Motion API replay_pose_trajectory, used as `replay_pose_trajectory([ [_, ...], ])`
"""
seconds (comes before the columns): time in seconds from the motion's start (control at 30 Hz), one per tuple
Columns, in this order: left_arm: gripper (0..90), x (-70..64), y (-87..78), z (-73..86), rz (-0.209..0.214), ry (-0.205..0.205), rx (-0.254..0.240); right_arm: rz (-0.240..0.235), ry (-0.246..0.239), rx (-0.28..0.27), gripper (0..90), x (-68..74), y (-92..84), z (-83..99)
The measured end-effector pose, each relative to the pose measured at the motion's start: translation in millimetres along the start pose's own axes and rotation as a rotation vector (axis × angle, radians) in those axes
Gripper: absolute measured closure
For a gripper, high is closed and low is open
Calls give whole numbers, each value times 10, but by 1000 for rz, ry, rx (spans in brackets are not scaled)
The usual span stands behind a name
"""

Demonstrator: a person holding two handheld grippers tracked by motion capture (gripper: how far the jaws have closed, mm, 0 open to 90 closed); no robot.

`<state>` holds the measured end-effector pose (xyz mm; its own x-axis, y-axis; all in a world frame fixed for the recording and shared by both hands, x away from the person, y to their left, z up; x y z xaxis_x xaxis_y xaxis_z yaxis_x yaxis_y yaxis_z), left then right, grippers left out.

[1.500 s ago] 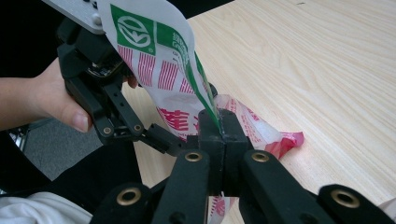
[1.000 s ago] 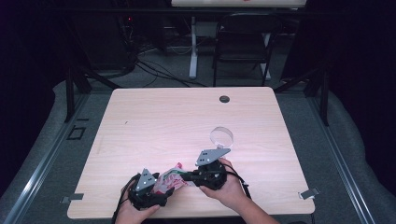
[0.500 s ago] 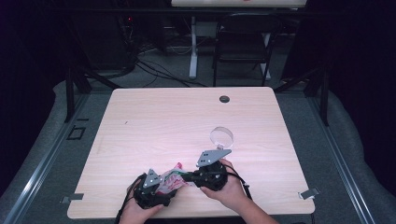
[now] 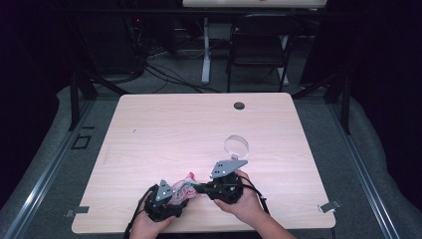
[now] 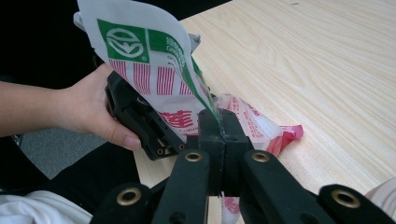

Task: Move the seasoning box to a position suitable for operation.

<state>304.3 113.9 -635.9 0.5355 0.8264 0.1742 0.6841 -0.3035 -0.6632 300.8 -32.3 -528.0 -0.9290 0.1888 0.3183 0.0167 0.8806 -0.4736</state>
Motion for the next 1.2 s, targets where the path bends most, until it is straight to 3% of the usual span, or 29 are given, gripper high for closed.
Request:
replay_pose_trajectory([
  [0.33, 488, -6, -32, -14, -16, 22, -40, -6, -3, -1, 900, 4, -8, -5],
  [0.63, 551, -25, -64, -59, -40, 39, -58, -11, -1, -17, 900, 8, -37, -19],
  [1.2, 574, 70, -131, -164, -186, 141, -106, -15, -13, -26, 862, 20, -91, -7],
])
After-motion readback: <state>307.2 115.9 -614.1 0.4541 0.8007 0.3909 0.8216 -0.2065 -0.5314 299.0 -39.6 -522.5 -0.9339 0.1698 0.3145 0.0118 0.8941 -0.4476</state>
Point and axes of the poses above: each handheld gripper's, and its own axes: y roughly forward along the jaws, z roughly out of its underside, x roughly to its left, the point moved 7 cm from there along y, roughly forward along the jaws, and after that the axes turned 15 degrees about -z, right-handed, at the moved point
